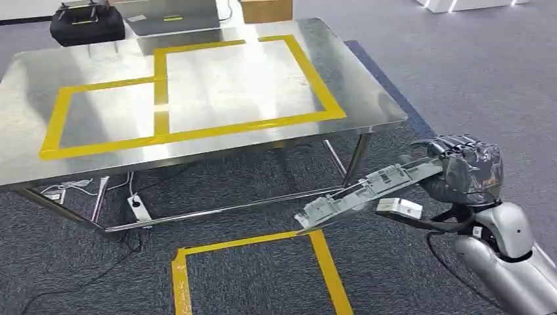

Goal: Take the parts from the cabinet and place them on the table.

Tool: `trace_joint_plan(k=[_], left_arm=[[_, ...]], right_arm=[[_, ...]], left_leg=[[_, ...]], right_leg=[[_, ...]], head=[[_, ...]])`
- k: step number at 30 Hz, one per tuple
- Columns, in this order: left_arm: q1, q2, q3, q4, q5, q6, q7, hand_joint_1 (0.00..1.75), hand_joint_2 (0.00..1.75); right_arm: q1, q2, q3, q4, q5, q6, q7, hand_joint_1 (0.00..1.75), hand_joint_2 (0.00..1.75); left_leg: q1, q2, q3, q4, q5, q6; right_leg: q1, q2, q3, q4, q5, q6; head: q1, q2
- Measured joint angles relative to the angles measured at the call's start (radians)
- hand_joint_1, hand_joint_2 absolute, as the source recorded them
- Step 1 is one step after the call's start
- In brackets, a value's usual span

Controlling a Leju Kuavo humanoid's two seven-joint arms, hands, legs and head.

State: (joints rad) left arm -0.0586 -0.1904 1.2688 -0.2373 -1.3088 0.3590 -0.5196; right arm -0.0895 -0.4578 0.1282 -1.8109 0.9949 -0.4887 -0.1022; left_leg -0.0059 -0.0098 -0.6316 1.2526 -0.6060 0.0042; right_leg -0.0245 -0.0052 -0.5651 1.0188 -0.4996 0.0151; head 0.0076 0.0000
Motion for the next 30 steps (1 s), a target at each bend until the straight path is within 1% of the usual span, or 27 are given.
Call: trace_joint_plan(k=[1,2,3,4,6,7,8,9,10,11,12,13,14,16,17,18,19,20,21,22,23,24,25,27,28,29,30], left_arm=[[0.001,0.000,0.000,0.000,0.000,0.000,0.000,0.00,1.75],[0.003,0.000,0.000,0.000,0.000,0.000,0.000,0.00,1.75],[0.006,0.000,0.000,0.000,0.000,0.000,0.000,0.00,1.75],[0.006,0.000,0.000,0.000,0.000,0.000,0.000,0.00,1.75],[0.006,0.000,0.000,0.000,0.000,0.000,0.000,0.00,1.75],[0.008,0.005,0.000,0.000,0.000,0.000,0.000,0.00,1.75],[0.006,0.005,0.000,0.000,-0.002,0.000,0.001,0.00,1.75],[0.005,0.003,0.000,0.000,-0.002,0.000,0.001,0.00,1.75],[0.008,0.003,0.000,0.000,-0.002,-0.001,0.002,0.00,1.75],[0.008,0.003,0.000,0.001,-0.002,-0.002,0.002,0.00,1.75],[0.008,0.003,0.000,0.001,-0.002,-0.002,0.002,0.00,1.75],[0.006,0.003,0.000,0.001,-0.002,-0.002,0.001,0.00,1.75],[0.003,0.003,0.000,0.001,-0.002,-0.002,0.001,0.00,1.75],[0.002,-0.002,0.000,0.001,-0.002,-0.005,0.001,0.00,1.75],[0.003,-0.002,0.000,0.001,-0.002,-0.005,0.001,0.00,1.75],[0.005,-0.004,0.000,0.001,-0.002,-0.006,0.002,0.00,1.75],[0.006,-0.004,0.000,0.001,-0.002,-0.006,0.001,0.00,1.75],[0.006,-0.004,0.000,0.001,-0.002,-0.006,0.002,0.00,1.75],[0.006,-0.004,0.000,0.001,-0.003,-0.006,0.002,0.00,1.75],[0.006,-0.004,0.000,0.001,-0.003,-0.006,0.002,0.00,1.75],[0.003,-0.003,0.000,0.001,-0.003,-0.006,0.002,0.00,1.75],[0.001,-0.003,0.000,0.001,-0.003,-0.006,0.002,0.00,1.75],[0.003,-0.004,0.000,0.001,-0.005,-0.006,0.002,0.00,1.75],[0.003,0.000,0.000,0.002,-0.006,-0.006,0.002,0.00,1.75],[0.002,0.000,-0.001,0.002,-0.006,-0.006,0.002,0.00,1.75],[0.000,0.000,-0.001,0.002,-0.006,-0.006,0.002,0.00,1.75],[-0.001,0.000,-0.001,0.002,-0.006,-0.006,0.002,0.00,1.75]], right_arm=[[0.001,0.000,0.000,0.000,0.000,0.000,0.000,1.75,1.75],[0.002,0.000,0.000,0.000,0.000,0.000,0.000,1.75,1.75],[0.003,0.000,0.000,0.000,0.000,0.000,0.000,1.75,1.75],[0.003,0.000,0.000,0.000,0.001,0.000,0.000,1.75,1.75],[0.002,0.000,0.000,-0.002,0.001,0.000,0.000,1.75,1.75],[0.003,0.000,0.000,-0.001,0.001,0.000,0.000,1.75,1.75],[0.002,0.001,0.002,-0.001,0.001,0.000,0.000,1.75,1.75],[0.002,0.000,0.000,-0.002,0.002,-0.001,0.000,1.75,1.75],[0.005,0.000,0.000,-0.002,0.002,-0.001,0.000,1.75,1.75],[0.005,0.000,-0.002,-0.003,0.002,-0.001,0.001,1.75,1.75],[0.004,-0.002,-0.003,-0.005,0.003,-0.001,0.001,1.75,1.75],[0.001,-0.002,-0.003,-0.005,0.003,-0.001,0.001,1.75,1.75],[-0.003,-0.002,-0.006,-0.005,0.003,-0.001,0.002,1.75,1.75],[0.004,-0.002,-0.006,-0.005,0.004,-0.001,0.003,1.75,1.75],[0.008,-0.002,-0.006,-0.005,0.005,-0.001,0.002,1.75,1.75],[0.009,-0.002,-0.006,-0.005,0.005,-0.001,0.002,1.75,1.75],[0.008,-0.002,-0.006,-0.005,0.006,-0.001,0.003,1.75,1.75],[0.008,-0.002,-0.007,-0.005,0.006,-0.001,0.003,1.75,1.75],[0.009,-0.002,-0.007,-0.005,0.007,-0.001,0.003,1.75,1.75],[0.009,-0.002,-0.007,-0.005,0.008,0.000,0.003,1.75,1.75],[0.007,-0.002,-0.007,-0.005,0.008,0.000,0.003,1.75,1.75],[0.007,-0.002,-0.006,-0.005,0.009,0.000,0.003,1.75,1.75],[0.012,-0.002,-0.008,-0.005,0.009,0.000,0.003,1.75,1.75],[0.012,-0.002,-0.008,-0.005,0.009,0.000,0.003,1.75,1.75],[0.010,-0.002,-0.009,-0.006,0.009,0.000,0.003,1.75,1.75],[0.009,-0.002,-0.010,-0.007,0.009,0.000,0.003,1.75,1.75],[0.009,-0.002,-0.010,-0.007,0.010,0.000,0.003,1.75,1.75]], left_leg=[[0.001,0.000,-0.046,0.064,-0.032,-0.003],[0.002,0.000,-0.072,0.087,-0.038,-0.003],[0.001,0.000,-0.081,0.073,-0.016,-0.001],[0.001,0.000,-0.072,0.023,0.030,0.004],[-0.007,0.000,-0.029,-0.140,0.158,0.028],[-0.017,0.001,-0.021,-0.172,0.180,0.043],[-0.018,0.003,-0.020,-0.178,0.150,0.047],[-0.025,0.002,-0.004,-0.209,0.159,0.045],[-0.023,0.000,-0.005,-0.221,0.162,0.049],[-0.022,0.002,0.010,-0.227,0.161,0.053],[-0.013,0.000,0.027,-0.243,0.163,0.055],[-0.013,0.001,0.038,-0.246,0.160,0.060],[-0.013,0.001,0.041,-0.247,0.157,0.065],[-0.012,0.000,0.047,-0.246,0.146,0.067],[-0.012,0.000,0.052,-0.246,0.139,0.066],[-0.011,0.000,0.062,-0.246,0.132,0.064],[-0.009,-0.001,0.073,-0.245,0.123,0.061],[-0.007,-0.001,0.085,-0.245,0.113,0.056],[-0.004,-0.001,0.099,-0.243,0.103,0.050],[-0.005,-0.001,0.099,-0.240,0.090,0.042],[-0.007,-0.005,0.107,-0.229,0.083,0.036],[-0.009,-0.004,0.102,-0.232,0.077,0.029],[-0.008,-0.003,0.107,-0.225,0.076,0.023],[-0.007,-0.003,0.111,-0.222,0.065,0.018],[-0.006,-0.002,0.106,-0.198,0.057,0.011],[-0.003,-0.002,0.075,-0.137,0.034,0.003],[0.000,-0.001,0.037,-0.073,0.009,-0.002]], right_leg=[[0.000,0.001,0.008,0.000,-0.008,0.000],[0.001,0.002,0.016,0.000,-0.015,0.001],[0.001,0.004,0.028,0.000,-0.023,0.001],[0.003,0.005,0.042,0.000,-0.033,0.002],[0.007,0.004,0.072,-0.002,-0.053,0.007],[0.005,0.004,0.076,-0.003,-0.060,0.009],[0.007,0.007,0.078,-0.008,-0.066,0.016],[0.007,0.004,0.078,-0.007,-0.068,0.020],[0.006,0.005,0.087,-0.003,-0.059,0.028],[0.006,0.005,0.090,-0.008,-0.050,0.035],[0.004,0.004,0.077,0.006,-0.060,0.037],[0.005,0.004,0.064,0.045,-0.067,0.039],[0.005,0.005,0.026,0.109,-0.087,0.040],[0.003,0.005,-0.078,0.256,-0.147,0.052],[0.002,0.005,-0.117,0.292,-0.164,0.058],[0.001,0.004,-0.134,0.285,-0.153,0.062],[-0.001,0.004,-0.131,0.244,-0.117,0.064],[-0.003,0.004,-0.113,0.174,-0.059,0.068],[-0.007,0.003,-0.088,0.090,0.009,0.070],[-0.012,0.003,-0.074,0.026,0.063,0.076],[-0.003,0.002,-0.073,0.007,0.010,0.062],[-0.001,0.004,-0.059,0.017,0.023,0.041],[-0.001,0.005,-0.060,0.016,0.028,0.030],[-0.007,0.005,-0.044,0.014,0.024,0.020],[-0.007,0.004,-0.034,0.013,0.019,0.013],[-0.006,0.003,-0.027,0.012,0.013,0.008],[-0.006,0.002,-0.023,0.013,0.008,0.007]], head=[[0.000,0.000],[0.000,0.000],[0.000,0.000],[0.000,0.000],[0.000,0.000],[0.002,0.000],[0.005,0.000],[0.000,0.000],[-0.001,0.000],[-0.001,0.000],[0.000,0.000],[0.002,0.000],[0.003,0.000],[0.005,0.000],[0.005,0.000],[0.006,0.000],[0.006,0.000],[0.006,0.000],[0.006,0.000],[0.007,0.000],[0.006,0.000],[0.007,0.000],[0.008,0.000],[0.007,0.000],[0.007,0.000],[-0.002,0.000],[0.001,0.000]])
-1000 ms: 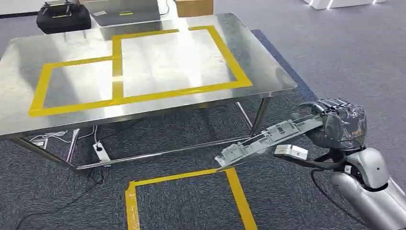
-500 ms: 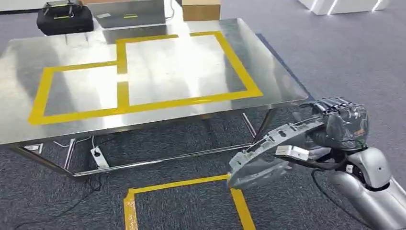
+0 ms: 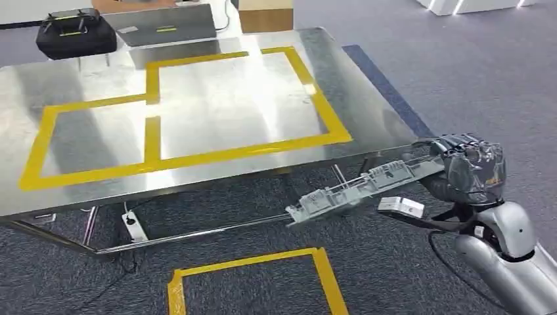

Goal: Take the parts from the cabinet and place them on the table.

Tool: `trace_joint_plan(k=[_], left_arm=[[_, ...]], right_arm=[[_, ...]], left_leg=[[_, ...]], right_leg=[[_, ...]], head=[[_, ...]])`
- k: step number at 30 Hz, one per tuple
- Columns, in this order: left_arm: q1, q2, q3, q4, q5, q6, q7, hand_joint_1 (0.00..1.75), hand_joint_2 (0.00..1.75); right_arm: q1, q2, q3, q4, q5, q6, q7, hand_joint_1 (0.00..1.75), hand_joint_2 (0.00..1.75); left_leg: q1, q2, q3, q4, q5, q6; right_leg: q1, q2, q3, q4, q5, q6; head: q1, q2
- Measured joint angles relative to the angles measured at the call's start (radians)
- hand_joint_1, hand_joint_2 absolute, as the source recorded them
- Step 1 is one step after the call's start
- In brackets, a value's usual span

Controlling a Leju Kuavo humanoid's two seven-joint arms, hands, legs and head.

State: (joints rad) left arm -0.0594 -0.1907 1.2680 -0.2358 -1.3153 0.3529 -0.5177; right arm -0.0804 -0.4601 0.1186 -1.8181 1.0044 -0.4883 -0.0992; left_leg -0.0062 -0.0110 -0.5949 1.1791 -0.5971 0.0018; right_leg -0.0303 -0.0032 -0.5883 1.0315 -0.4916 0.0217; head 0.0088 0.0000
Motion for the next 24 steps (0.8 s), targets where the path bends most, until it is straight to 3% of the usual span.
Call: trace_joint_plan(k=[2,3,5,7,8,9,10,11,12,14,17,18,19,20,22,23,24], left_arm=[[0.002,0.000,0.000,0.000,-0.003,-0.001,0.000,0.00,1.75],[0.005,0.000,0.000,0.000,-0.003,-0.002,0.000,0.00,1.75],[0.006,0.000,0.000,0.000,-0.004,-0.002,0.000,0.00,1.75],[0.005,0.000,-0.001,0.000,-0.004,-0.002,0.000,0.00,1.75],[0.005,0.003,-0.001,0.000,-0.005,-0.002,0.000,0.00,1.75],[0.005,0.003,-0.001,0.000,-0.005,-0.002,0.000,0.00,1.75],[0.005,0.002,-0.002,0.000,-0.005,-0.002,0.001,0.00,1.75],[0.009,0.002,-0.002,0.001,-0.005,-0.002,0.001,0.00,1.75],[0.009,0.001,-0.002,0.001,-0.005,-0.003,0.001,0.00,1.75],[0.005,0.001,-0.005,0.001,-0.004,-0.002,0.001,0.00,1.75],[0.001,-0.003,-0.006,0.001,-0.005,-0.003,0.001,0.00,1.75],[0.002,-0.004,-0.006,0.001,-0.004,-0.003,0.001,0.00,1.75],[0.004,-0.005,-0.006,0.001,-0.004,-0.003,0.002,0.00,1.75],[0.005,-0.006,-0.006,0.001,-0.004,-0.002,0.003,0.00,1.75],[0.004,-0.006,-0.006,0.001,-0.003,-0.002,0.004,0.00,1.75],[0.003,-0.006,-0.006,0.001,-0.003,-0.001,0.005,0.00,1.75],[0.000,-0.006,-0.006,0.001,-0.003,0.000,0.005,0.00,1.75]], right_arm=[[0.001,0.000,0.000,0.000,0.000,0.000,0.000,1.75,1.75],[0.002,0.000,0.000,0.000,0.001,0.000,0.000,1.75,1.75],[0.001,0.000,0.000,0.000,0.002,0.000,0.000,1.75,1.75],[0.001,0.000,-0.001,0.000,0.002,0.000,0.000,1.75,1.75],[0.001,0.000,-0.001,0.001,0.002,0.000,0.000,1.75,1.75],[0.000,0.000,-0.001,0.001,0.001,0.000,0.000,1.75,1.75],[0.002,0.000,-0.001,0.001,0.002,0.000,0.000,1.75,1.75],[0.005,0.000,0.000,0.001,0.001,0.000,0.001,1.75,1.75],[0.005,-0.001,-0.003,-0.001,0.001,0.000,0.001,1.75,1.75],[0.000,-0.001,-0.005,-0.003,0.002,0.000,0.000,1.75,1.75],[0.006,-0.001,-0.006,-0.003,0.001,0.000,0.001,1.75,1.75],[0.012,-0.001,-0.006,-0.003,0.002,0.001,0.001,1.75,1.75],[0.015,-0.001,-0.006,-0.003,0.002,0.001,0.001,1.75,1.75],[0.015,-0.001,-0.006,-0.003,0.002,0.001,0.002,1.75,1.75],[0.014,-0.001,-0.007,-0.003,0.002,0.001,0.002,1.75,1.75],[0.014,-0.001,-0.007,-0.003,0.001,0.001,0.003,1.75,1.75],[0.014,-0.002,-0.008,-0.005,0.001,0.001,0.003,1.75,1.75]], left_leg=[[0.004,0.002,-0.096,0.143,-0.053,-0.005],[0.004,0.002,-0.114,0.151,-0.044,-0.004],[0.003,0.002,-0.097,0.062,0.043,0.006],[-0.004,0.002,-0.055,-0.103,0.168,0.029],[-0.011,0.004,-0.061,-0.086,0.140,0.032],[-0.014,0.005,-0.058,-0.108,0.135,0.039],[-0.019,0.004,-0.053,-0.122,0.150,0.042],[-0.020,0.003,-0.051,-0.126,0.147,0.046],[-0.012,0.003,-0.038,-0.145,0.147,0.047],[-0.006,0.003,-0.011,-0.170,0.145,0.053],[-0.007,0.003,0.004,-0.169,0.132,0.060],[-0.007,0.003,0.011,-0.168,0.125,0.061],[-0.006,0.001,0.022,-0.167,0.116,0.060],[-0.006,0.000,0.032,-0.166,0.107,0.058],[-0.003,-0.002,0.056,-0.158,0.084,0.049],[-0.009,-0.004,0.056,-0.157,0.075,0.042],[-0.011,-0.006,0.052,-0.145,0.071,0.037]], right_leg=[[0.002,0.001,0.011,0.000,-0.014,-0.001],[0.003,0.002,0.020,0.000,-0.021,0.000],[0.005,0.004,0.045,0.000,-0.038,0.001],[0.008,0.004,0.065,-0.003,-0.058,0.007],[0.009,0.004,0.078,-0.005,-0.061,0.011],[0.004,0.008,0.073,-0.008,-0.061,0.014],[0.005,0.006,0.072,-0.010,-0.066,0.024],[0.004,0.005,0.078,-0.020,-0.068,0.027],[0.008,0.006,0.088,-0.030,-0.072,0.033],[0.007,0.004,0.060,0.020,-0.097,0.038],[0.008,0.004,-0.083,0.243,-0.166,0.043],[0.008,0.004,-0.118,0.280,-0.159,0.046],[0.007,0.004,-0.129,0.263,-0.116,0.047],[0.005,0.003,-0.117,0.208,-0.062,0.048],[0.002,0.001,-0.063,0.041,0.049,0.049],[0.007,0.001,-0.050,0.040,0.030,0.049],[0.007,0.004,-0.023,0.005,0.018,0.039]], head=[[-0.002,0.000],[-0.001,0.000],[-0.002,0.000],[-0.002,0.000],[0.004,0.000],[0.002,0.000],[-0.005,0.000],[0.000,0.000],[-0.002,0.000],[0.005,0.000],[0.004,0.000],[0.006,0.000],[0.005,0.000],[0.006,0.000],[0.006,0.000],[0.005,0.000],[0.006,0.000]])
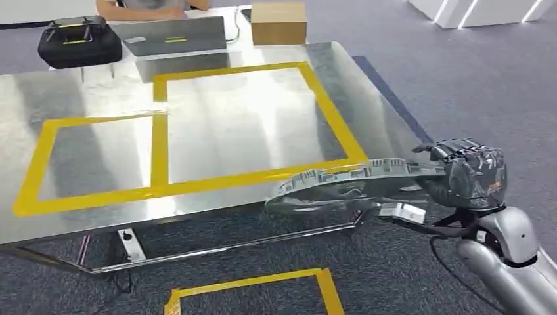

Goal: Take the parts from the cabinet and place them on the table.

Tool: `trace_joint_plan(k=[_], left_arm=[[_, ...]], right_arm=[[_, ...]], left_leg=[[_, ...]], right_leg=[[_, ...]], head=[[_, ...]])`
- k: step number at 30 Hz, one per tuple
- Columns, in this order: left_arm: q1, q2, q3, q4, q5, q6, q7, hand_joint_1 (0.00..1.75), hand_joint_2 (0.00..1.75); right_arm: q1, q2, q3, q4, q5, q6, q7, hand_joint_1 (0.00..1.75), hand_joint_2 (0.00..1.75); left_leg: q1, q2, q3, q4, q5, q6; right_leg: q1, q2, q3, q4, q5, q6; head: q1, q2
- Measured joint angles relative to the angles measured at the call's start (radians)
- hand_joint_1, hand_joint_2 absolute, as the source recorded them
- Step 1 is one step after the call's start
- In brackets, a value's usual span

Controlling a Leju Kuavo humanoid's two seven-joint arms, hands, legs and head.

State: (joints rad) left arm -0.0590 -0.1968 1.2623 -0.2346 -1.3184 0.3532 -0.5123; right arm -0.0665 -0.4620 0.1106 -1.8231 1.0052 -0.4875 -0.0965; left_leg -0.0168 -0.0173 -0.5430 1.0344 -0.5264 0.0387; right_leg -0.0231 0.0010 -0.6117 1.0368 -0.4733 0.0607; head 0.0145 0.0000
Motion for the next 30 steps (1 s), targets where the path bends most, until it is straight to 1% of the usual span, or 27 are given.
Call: trace_joint_plan(k=[1,3,4,5,6,7,8,9,10,11,12,13,14,15,17,18,19,20,21,23,24,25,26,27,28,29,30], left_arm=[[-0.001,0.000,0.000,0.000,0.000,0.000,0.000,0.00,1.75],[0.000,0.000,0.000,0.000,0.000,0.000,0.000,0.00,1.75],[0.000,0.003,0.000,0.000,0.000,0.000,0.001,0.00,1.75],[0.000,0.002,0.000,0.000,0.000,0.000,0.001,0.00,1.75],[-0.001,0.002,0.000,0.000,0.000,0.000,0.002,0.00,1.75],[-0.002,0.002,0.000,0.000,0.000,0.000,0.001,0.00,1.75],[-0.002,0.002,0.000,0.000,0.001,0.000,0.000,0.00,1.75],[0.000,0.002,0.000,0.000,0.002,0.000,0.000,0.00,1.75],[0.001,0.002,0.000,0.000,0.003,0.000,0.000,0.00,1.75],[0.001,0.002,0.000,0.000,0.003,0.001,0.000,0.00,1.75],[0.001,0.002,0.000,0.000,0.003,0.002,0.000,0.00,1.75],[0.000,0.002,0.000,0.000,0.003,0.003,0.001,0.00,1.75],[0.000,0.002,0.000,0.000,0.003,0.006,0.002,0.00,1.75],[0.000,0.003,0.000,0.000,0.002,0.007,0.005,0.00,1.75],[-0.003,0.002,0.000,0.000,-0.001,0.011,0.011,0.00,1.75],[-0.002,0.002,-0.001,0.000,-0.003,0.012,0.011,0.00,1.75],[-0.001,0.001,-0.002,0.000,-0.005,0.012,0.011,0.00,1.75],[-0.001,0.001,-0.003,0.000,-0.008,0.013,0.013,0.00,1.75],[-0.004,0.001,-0.004,0.000,-0.011,0.015,0.013,0.00,1.75],[-0.007,-0.002,-0.008,0.000,-0.012,0.008,0.001,0.00,1.75],[-0.008,-0.003,-0.009,0.000,-0.010,0.002,-0.016,0.00,1.75],[-0.010,-0.005,-0.009,0.000,-0.010,-0.003,-0.026,0.00,1.75],[-0.014,-0.006,-0.009,0.000,-0.010,-0.003,-0.026,0.00,1.75],[-0.021,-0.009,-0.010,0.000,-0.010,-0.003,-0.026,0.00,1.75],[-0.028,-0.012,-0.012,0.000,-0.010,-0.003,-0.025,0.00,1.75],[-0.031,-0.013,-0.014,0.001,-0.011,-0.003,-0.025,0.00,1.75],[-0.033,-0.013,-0.017,0.001,-0.011,-0.003,-0.025,0.00,1.75]], right_arm=[[0.002,-0.001,0.000,-0.001,0.001,0.000,0.000,1.75,1.75],[0.007,-0.001,0.000,-0.001,0.001,0.000,0.000,1.75,1.75],[0.006,-0.001,0.000,-0.001,0.001,0.000,0.001,1.75,1.75],[0.005,-0.001,0.000,-0.002,0.001,0.000,0.001,1.75,1.75],[0.005,-0.001,0.000,-0.003,0.001,0.000,0.001,1.75,1.75],[0.005,-0.001,0.000,-0.003,0.001,0.000,0.001,1.75,1.75],[0.006,-0.001,0.000,-0.003,0.001,0.000,0.001,1.75,1.75],[0.007,-0.001,0.000,-0.003,0.001,0.000,0.001,1.75,1.75],[0.008,-0.001,0.000,-0.003,0.001,0.001,0.001,1.75,1.75],[0.008,-0.001,0.000,-0.003,0.001,0.001,0.002,1.75,1.75],[0.009,-0.001,0.000,-0.003,0.002,0.004,0.003,1.75,1.75],[0.009,-0.001,-0.001,-0.004,0.001,0.005,0.003,1.75,1.75],[0.008,-0.002,-0.002,-0.004,0.001,0.006,0.003,1.75,1.75],[0.005,-0.002,-0.004,-0.004,0.000,0.009,0.005,1.75,1.75],[0.001,-0.006,-0.006,-0.004,-0.001,0.019,0.006,1.75,1.75],[-0.008,-0.011,-0.006,-0.003,-0.002,0.030,0.006,1.75,1.75],[-0.026,-0.018,-0.006,-0.003,-0.003,0.043,0.006,1.75,1.75],[-0.052,-0.025,-0.004,0.001,-0.006,0.057,0.005,1.75,1.75],[-0.085,-0.032,0.000,0.003,-0.010,0.069,0.006,1.75,1.75],[-0.152,-0.037,0.011,0.020,-0.011,0.105,0.006,1.75,1.75],[-0.193,-0.040,0.022,0.036,-0.009,0.121,0.008,1.75,1.75],[-0.248,-0.045,0.037,0.051,-0.011,0.155,0.018,1.75,1.75],[-0.302,-0.050,0.051,0.061,-0.015,0.187,0.031,1.75,1.75],[-0.369,-0.058,0.067,0.070,-0.020,0.224,0.047,1.75,1.75],[-0.430,-0.063,0.079,0.078,-0.023,0.246,0.058,1.75,1.75],[-0.473,-0.068,0.089,0.085,-0.025,0.260,0.066,1.75,1.75],[-0.540,-0.068,0.109,0.108,-0.027,0.279,0.078,1.75,1.75]], left_leg=[[0.001,0.001,-0.004,-0.001,0.001,-0.002],[0.001,0.002,-0.001,-0.002,-0.002,-0.006],[0.002,0.002,-0.002,0.002,-0.014,-0.011],[0.002,0.005,-0.009,0.028,-0.030,-0.020],[0.006,0.005,-0.042,0.096,-0.063,-0.028],[0.010,0.006,-0.078,0.166,-0.092,-0.033],[0.014,0.007,-0.129,0.259,-0.123,-0.036],[0.016,0.008,-0.162,0.309,-0.128,-0.037],[0.016,0.008,-0.169,0.307,-0.107,-0.037],[0.016,0.008,-0.158,0.268,-0.068,-0.034],[0.016,0.008,-0.130,0.196,-0.014,-0.028],[0.014,0.008,-0.094,0.105,0.041,-0.019],[0.009,0.007,-0.069,0.049,0.057,-0.009],[0.005,0.008,-0.066,0.037,0.056,-0.006],[0.003,0.008,-0.064,0.016,0.038,-0.004],[0.003,0.008,-0.065,0.014,0.039,-0.003],[0.010,0.009,-0.056,-0.005,0.048,0.004],[0.011,0.010,-0.050,-0.013,0.052,0.009],[0.011,0.012,-0.050,-0.013,0.054,0.014],[0.007,0.013,-0.050,-0.013,0.053,0.016],[0.006,0.014,-0.051,-0.013,0.053,0.016],[0.005,0.015,-0.050,-0.012,0.053,0.016],[0.005,0.015,-0.050,-0.011,0.053,0.016],[0.005,0.015,-0.049,-0.009,0.053,0.016],[0.006,0.014,-0.048,-0.005,0.051,0.013],[0.007,0.012,-0.048,-0.001,0.047,0.009],[0.000,0.009,-0.057,0.006,0.045,0.002]], right_leg=[[0.002,0.002,-0.006,0.005,-0.006,-0.012],[0.004,0.003,-0.005,0.004,-0.011,-0.020],[-0.004,0.002,0.002,-0.002,-0.011,-0.024],[-0.005,0.001,0.008,-0.003,-0.014,-0.030],[-0.006,-0.003,0.012,-0.004,-0.017,-0.034],[-0.006,-0.003,0.014,-0.004,-0.019,-0.037],[-0.005,-0.005,0.015,-0.003,-0.021,-0.038],[-0.005,-0.004,0.017,-0.003,-0.023,-0.038],[-0.005,-0.003,0.021,-0.003,-0.026,-0.038],[-0.005,-0.002,0.026,-0.003,-0.029,-0.037],[-0.005,-0.001,0.032,-0.003,-0.032,-0.036],[-0.004,-0.001,0.040,-0.004,-0.035,-0.033],[-0.006,-0.001,0.040,-0.006,-0.037,-0.031],[0.001,0.002,0.039,-0.004,-0.038,-0.026],[-0.002,0.001,0.029,-0.005,-0.034,-0.015],[-0.003,0.000,0.030,-0.011,-0.031,-0.009],[-0.003,0.000,0.031,-0.012,-0.035,-0.001],[-0.004,-0.002,0.016,0.003,-0.050,-0.001],[-0.004,-0.001,-0.008,0.060,-0.083,-0.002],[-0.004,-0.001,-0.079,0.208,-0.146,0.002],[-0.004,-0.002,-0.110,0.266,-0.163,0.004],[-0.004,-0.002,-0.122,0.283,-0.154,0.004],[-0.005,-0.003,-0.112,0.260,-0.127,0.005],[-0.005,-0.003,-0.079,0.190,-0.078,0.005],[-0.006,-0.003,-0.032,0.095,-0.027,0.005],[-0.007,-0.002,-0.002,0.028,-0.004,0.006],[-0.002,0.000,0.021,0.012,-0.022,0.007]], head=[[-0.001,0.000],[0.000,0.000],[0.000,0.000],[-0.003,0.000],[-0.009,0.000],[-0.008,0.000],[-0.008,0.000],[-0.009,0.000],[-0.009,0.000],[-0.008,0.000],[-0.009,0.000],[-0.008,0.000],[-0.008,0.000],[-0.008,0.000],[-0.008,0.000],[-0.007,0.000],[-0.008,0.000],[-0.005,0.000],[-0.003,0.000],[-0.003,0.000],[-0.001,0.000],[-0.002,0.000],[-0.002,0.000],[-0.002,0.000],[-0.002,0.000],[-0.002,0.000],[0.000,0.000]])
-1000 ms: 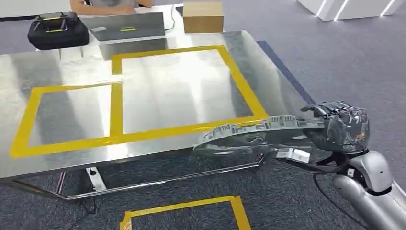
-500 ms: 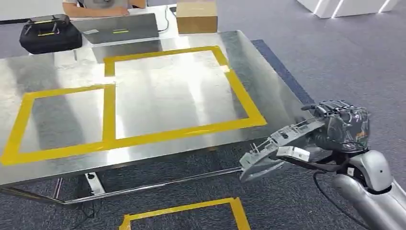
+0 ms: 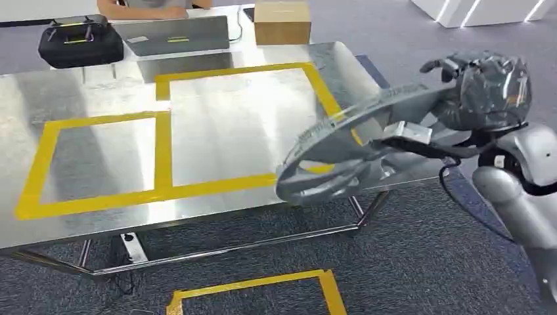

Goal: Take the parts from the cabinet and place them on the table.

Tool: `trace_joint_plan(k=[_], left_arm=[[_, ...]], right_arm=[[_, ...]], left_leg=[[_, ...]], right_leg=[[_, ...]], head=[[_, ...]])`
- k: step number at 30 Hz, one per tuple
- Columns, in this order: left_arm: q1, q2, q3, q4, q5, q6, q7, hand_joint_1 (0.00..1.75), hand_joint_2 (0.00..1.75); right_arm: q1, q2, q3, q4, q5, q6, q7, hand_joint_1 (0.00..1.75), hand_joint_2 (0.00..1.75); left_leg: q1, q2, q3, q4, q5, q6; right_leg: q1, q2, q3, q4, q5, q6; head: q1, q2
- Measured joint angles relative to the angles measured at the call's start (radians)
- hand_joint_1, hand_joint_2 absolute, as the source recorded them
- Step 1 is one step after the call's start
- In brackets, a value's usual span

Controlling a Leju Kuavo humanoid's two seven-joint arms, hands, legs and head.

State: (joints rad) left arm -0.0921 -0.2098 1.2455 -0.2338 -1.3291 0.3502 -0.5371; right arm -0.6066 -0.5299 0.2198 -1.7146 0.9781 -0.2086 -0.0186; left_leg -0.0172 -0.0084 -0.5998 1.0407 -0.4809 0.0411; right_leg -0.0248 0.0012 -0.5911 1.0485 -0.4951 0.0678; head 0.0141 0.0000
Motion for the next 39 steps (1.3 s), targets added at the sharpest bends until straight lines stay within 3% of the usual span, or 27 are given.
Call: trace_joint_plan(k=[1,4,6,9,10,11,12,14,15,19,21,22,24,25,26,27,28,29,30,31,32,34,35,37,39], left_arm=[[0.000,0.000,-0.002,0.000,0.000,0.000,0.001,0.00,1.75],[0.001,-0.002,-0.005,0.002,-0.002,0.000,0.003,0.00,1.75],[0.000,-0.001,-0.008,0.002,-0.002,0.000,0.003,0.00,1.75],[0.000,-0.002,-0.010,0.002,-0.004,-0.002,0.004,0.00,1.75],[0.001,-0.002,-0.011,0.002,-0.006,-0.003,0.004,0.00,1.75],[0.001,-0.003,-0.013,0.003,-0.010,-0.003,0.004,0.00,1.75],[0.000,-0.003,-0.016,0.003,-0.010,-0.004,0.004,0.00,1.75],[-0.002,-0.002,-0.021,0.003,-0.013,-0.007,0.005,0.00,1.75],[-0.002,-0.001,-0.023,0.003,-0.016,-0.010,0.006,0.00,1.75],[-0.007,-0.002,-0.036,0.004,-0.031,-0.021,0.006,0.00,1.75],[-0.011,-0.005,-0.044,0.004,-0.033,-0.025,0.011,0.00,1.75],[-0.016,-0.005,-0.047,0.004,-0.035,-0.026,0.015,0.00,1.75],[-0.023,-0.009,-0.053,0.005,-0.036,-0.028,0.018,0.00,1.75],[-0.024,-0.009,-0.055,0.005,-0.038,-0.028,0.018,0.00,1.75],[-0.021,-0.009,-0.056,0.005,-0.038,-0.029,0.018,0.00,1.75],[-0.019,-0.009,-0.058,0.005,-0.038,-0.029,0.018,0.00,1.75],[-0.019,-0.010,-0.058,0.005,-0.039,-0.029,0.018,0.00,1.75],[-0.020,-0.010,-0.060,0.005,-0.039,-0.029,0.018,0.00,1.75],[-0.020,-0.010,-0.060,0.005,-0.039,-0.030,0.018,0.00,1.75],[-0.022,-0.010,-0.060,0.005,-0.039,-0.030,0.018,0.00,1.75],[-0.021,-0.009,-0.060,0.005,-0.039,-0.030,0.018,0.00,1.75],[-0.018,-0.011,-0.061,0.006,-0.042,-0.031,0.018,0.00,1.75],[-0.019,-0.010,-0.063,0.006,-0.043,-0.032,0.019,0.00,1.75],[-0.020,-0.010,-0.068,0.006,-0.048,-0.035,0.025,0.00,1.75],[-0.024,-0.010,-0.076,0.006,-0.052,-0.039,0.036,0.00,1.75]], right_arm=[[-0.056,-0.003,0.019,0.019,0.000,0.014,0.007,1.75,1.75],[-0.147,-0.008,0.060,0.071,-0.003,0.037,0.019,1.75,1.75],[-0.192,-0.009,0.077,0.089,-0.004,0.040,0.022,1.75,1.75],[-0.244,-0.009,0.105,0.120,-0.003,0.052,0.026,1.75,1.75],[-0.252,-0.009,0.115,0.130,0.000,0.057,0.027,1.75,1.75],[-0.262,-0.009,0.126,0.141,0.003,0.062,0.028,1.75,1.75],[-0.275,-0.009,0.137,0.152,0.005,0.066,0.029,1.75,1.75],[-0.310,-0.002,0.156,0.170,0.009,0.069,0.031,1.75,1.75],[-0.326,0.008,0.166,0.179,0.011,0.070,0.033,1.75,1.75],[-0.370,0.050,0.223,0.228,0.042,0.083,0.047,1.75,1.75],[-0.383,0.081,0.256,0.258,0.067,0.085,0.054,1.75,1.75],[-0.394,0.105,0.278,0.274,0.075,0.085,0.058,1.75,1.75],[-0.400,0.130,0.311,0.301,0.082,0.084,0.063,1.75,1.75],[-0.400,0.137,0.320,0.311,0.083,0.084,0.065,1.75,1.75],[-0.400,0.143,0.329,0.320,0.083,0.083,0.066,1.75,1.75],[-0.401,0.148,0.338,0.326,0.083,0.083,0.066,1.75,1.75],[-0.405,0.152,0.345,0.329,0.083,0.082,0.066,1.75,1.75],[-0.410,0.157,0.351,0.332,0.083,0.082,0.066,1.75,1.75],[-0.413,0.160,0.354,0.335,0.082,0.081,0.066,1.75,1.75],[-0.421,0.165,0.360,0.340,0.082,0.081,0.066,1.75,1.75],[-0.424,0.169,0.363,0.344,0.082,0.081,0.066,1.75,1.75],[-0.423,0.182,0.372,0.350,0.080,0.083,0.061,1.75,1.75],[-0.423,0.191,0.376,0.359,0.080,0.089,0.059,1.75,1.75],[-0.429,0.232,0.393,0.384,0.090,0.098,0.059,1.75,1.75],[-0.444,0.282,0.425,0.438,0.092,0.103,0.060,1.75,1.75]], left_leg=[[0.001,-0.001,-0.009,0.008,0.002,-0.003],[0.002,-0.002,-0.011,0.009,0.003,-0.012],[0.003,0.001,-0.029,0.049,-0.029,-0.028],[0.015,0.001,-0.143,0.287,-0.127,-0.041],[0.016,0.002,-0.169,0.329,-0.132,-0.042],[0.016,0.002,-0.171,0.322,-0.110,-0.040],[0.016,0.002,-0.154,0.272,-0.065,-0.036],[0.013,0.001,-0.081,0.090,0.043,-0.021],[0.009,0.000,-0.059,0.045,0.047,-0.012],[0.005,0.002,-0.051,0.012,0.030,-0.006],[0.014,0.005,-0.033,-0.016,0.040,0.002],[0.014,0.006,-0.032,-0.017,0.041,0.005],[0.013,0.006,-0.032,-0.017,0.039,0.009],[0.012,0.005,-0.032,-0.016,0.039,0.010],[0.013,0.003,-0.032,-0.015,0.039,0.010],[0.013,0.002,-0.031,-0.013,0.038,0.009],[0.014,0.001,-0.030,-0.010,0.036,0.008],[0.015,0.000,-0.030,-0.004,0.031,0.004],[0.014,0.000,-0.033,0.001,0.026,-0.003],[0.007,-0.002,-0.041,0.012,0.025,-0.007],[0.007,-0.002,-0.046,0.011,0.028,-0.011],[0.008,-0.001,-0.044,0.010,0.031,-0.016],[0.005,-0.001,-0.043,0.011,0.027,-0.020],[0.009,0.000,-0.065,0.066,-0.014,-0.038],[0.017,0.001,-0.129,0.209,-0.079,-0.048]], right_leg=[[0.000,0.003,0.000,-0.012,-0.005,-0.012],[-0.002,0.003,-0.004,-0.011,-0.001,-0.022],[-0.006,-0.002,0.000,-0.014,-0.001,-0.031],[-0.004,-0.004,0.000,-0.014,-0.002,-0.036],[-0.004,-0.004,0.001,-0.013,-0.003,-0.037],[-0.003,-0.004,0.003,-0.013,-0.004,-0.038],[-0.002,-0.003,0.005,-0.013,-0.005,-0.037],[-0.001,-0.002,0.011,-0.014,-0.010,-0.036],[-0.002,-0.002,0.010,-0.016,-0.011,-0.035],[0.002,0.002,0.003,-0.023,-0.005,-0.016],[0.002,-0.002,-0.013,-0.003,-0.027,-0.009],[0.003,-0.002,-0.036,0.048,-0.056,-0.009],[0.003,-0.001,-0.115,0.216,-0.124,-0.004],[0.003,-0.001,-0.145,0.272,-0.137,-0.003],[0.003,-0.001,-0.155,0.280,-0.123,-0.002],[0.002,-0.002,-0.143,0.244,-0.090,-0.001],[0.002,-0.003,-0.112,0.171,-0.043,0.000],[0.000,-0.003,-0.063,0.063,0.015,0.000],[0.001,-0.003,-0.038,0.012,0.014,0.000],[0.005,-0.002,-0.019,-0.006,0.011,-0.003],[0.006,-0.001,-0.022,-0.005,0.005,-0.015],[0.007,0.000,-0.024,-0.006,0.006,-0.021],[-0.001,0.000,-0.019,-0.013,0.009,-0.027],[-0.004,-0.002,-0.014,-0.015,0.010,-0.039],[-0.003,0.002,-0.014,-0.015,0.010,-0.043]], head=[[0.001,0.000],[-0.002,0.000],[-0.010,0.000],[-0.010,0.000],[-0.010,0.000],[-0.010,0.000],[-0.010,0.000],[-0.010,0.000],[-0.008,0.000],[-0.008,0.000],[-0.005,0.000],[-0.004,0.000],[-0.004,0.000],[-0.003,0.000],[-0.003,0.000],[-0.003,0.000],[-0.003,0.000],[-0.003,0.000],[-0.004,0.000],[-0.002,0.000],[-0.005,0.000],[-0.005,0.000],[-0.003,0.000],[-0.010,0.000],[-0.010,0.000]])
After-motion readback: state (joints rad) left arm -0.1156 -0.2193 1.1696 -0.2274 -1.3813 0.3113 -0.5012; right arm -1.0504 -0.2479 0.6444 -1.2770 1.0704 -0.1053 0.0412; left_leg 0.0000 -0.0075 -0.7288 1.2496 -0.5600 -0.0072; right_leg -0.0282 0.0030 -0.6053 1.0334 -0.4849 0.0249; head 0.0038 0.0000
